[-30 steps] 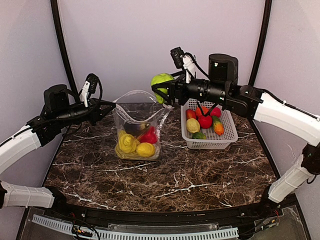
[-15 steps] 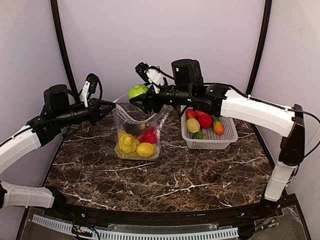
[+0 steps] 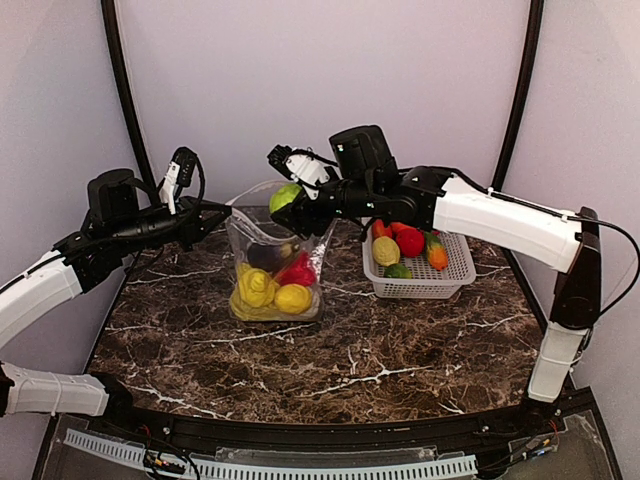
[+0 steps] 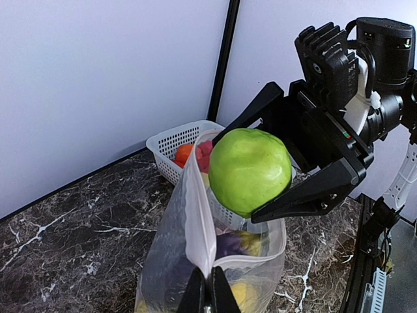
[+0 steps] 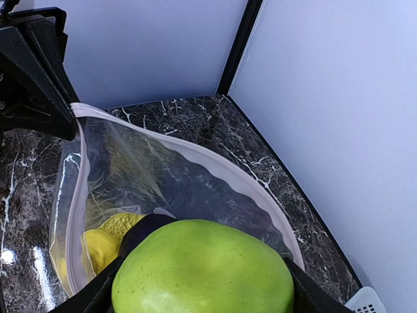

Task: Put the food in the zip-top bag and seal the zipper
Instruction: Place the fake fruit in the zipper food storage bag, then adjust the fake fruit in the zipper food storage bag, then pick up the fake fruit from the bin.

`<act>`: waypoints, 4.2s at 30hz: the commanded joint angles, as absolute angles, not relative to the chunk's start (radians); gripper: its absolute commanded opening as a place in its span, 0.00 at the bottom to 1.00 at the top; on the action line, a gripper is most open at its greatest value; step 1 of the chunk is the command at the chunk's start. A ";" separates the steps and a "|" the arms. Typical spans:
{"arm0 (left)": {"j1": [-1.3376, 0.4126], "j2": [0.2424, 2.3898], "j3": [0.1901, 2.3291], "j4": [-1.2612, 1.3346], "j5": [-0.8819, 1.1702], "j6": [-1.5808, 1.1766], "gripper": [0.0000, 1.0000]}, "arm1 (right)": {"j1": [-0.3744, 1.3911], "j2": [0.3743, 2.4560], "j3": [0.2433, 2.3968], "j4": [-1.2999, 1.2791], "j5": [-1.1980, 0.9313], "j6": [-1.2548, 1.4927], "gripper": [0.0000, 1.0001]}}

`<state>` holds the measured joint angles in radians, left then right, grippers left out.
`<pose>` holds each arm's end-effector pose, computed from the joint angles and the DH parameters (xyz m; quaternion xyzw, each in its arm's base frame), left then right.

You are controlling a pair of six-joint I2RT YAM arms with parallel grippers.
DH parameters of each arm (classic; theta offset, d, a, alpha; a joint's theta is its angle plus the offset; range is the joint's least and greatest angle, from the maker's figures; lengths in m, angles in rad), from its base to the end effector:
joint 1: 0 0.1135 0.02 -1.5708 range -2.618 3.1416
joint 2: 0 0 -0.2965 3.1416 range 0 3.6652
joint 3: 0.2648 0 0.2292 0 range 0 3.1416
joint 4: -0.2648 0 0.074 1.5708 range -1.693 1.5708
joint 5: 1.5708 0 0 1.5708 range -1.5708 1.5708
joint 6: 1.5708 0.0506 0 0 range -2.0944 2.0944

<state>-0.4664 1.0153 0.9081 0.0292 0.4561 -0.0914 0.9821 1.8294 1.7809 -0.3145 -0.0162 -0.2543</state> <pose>0.1767 -0.1139 0.3921 0.2841 0.6740 -0.3416 0.5902 0.2415 0.3632 0.4051 -0.4808 0.6681 0.2083 0.5283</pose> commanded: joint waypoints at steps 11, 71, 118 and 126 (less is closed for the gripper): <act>-0.460 1.008 0.900 0.074 0.473 -0.099 0.01 | 0.989 1.823 1.834 -0.369 0.069 -0.222 0.89; -0.460 1.002 0.893 0.091 0.503 -0.093 0.01 | 0.942 2.014 2.149 -0.951 0.418 0.102 0.99; -0.460 1.005 0.891 0.086 0.475 -0.099 0.01 | 0.512 1.808 1.506 -0.571 0.072 0.308 0.84; -0.460 1.006 0.891 0.085 0.479 -0.100 0.01 | 0.512 1.948 1.572 -0.556 0.083 0.288 0.79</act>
<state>-0.4664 1.0283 0.9001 0.0578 0.4770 -0.1078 0.5163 1.8931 1.5192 -0.5922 0.0650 0.3016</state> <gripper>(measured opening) 0.015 0.798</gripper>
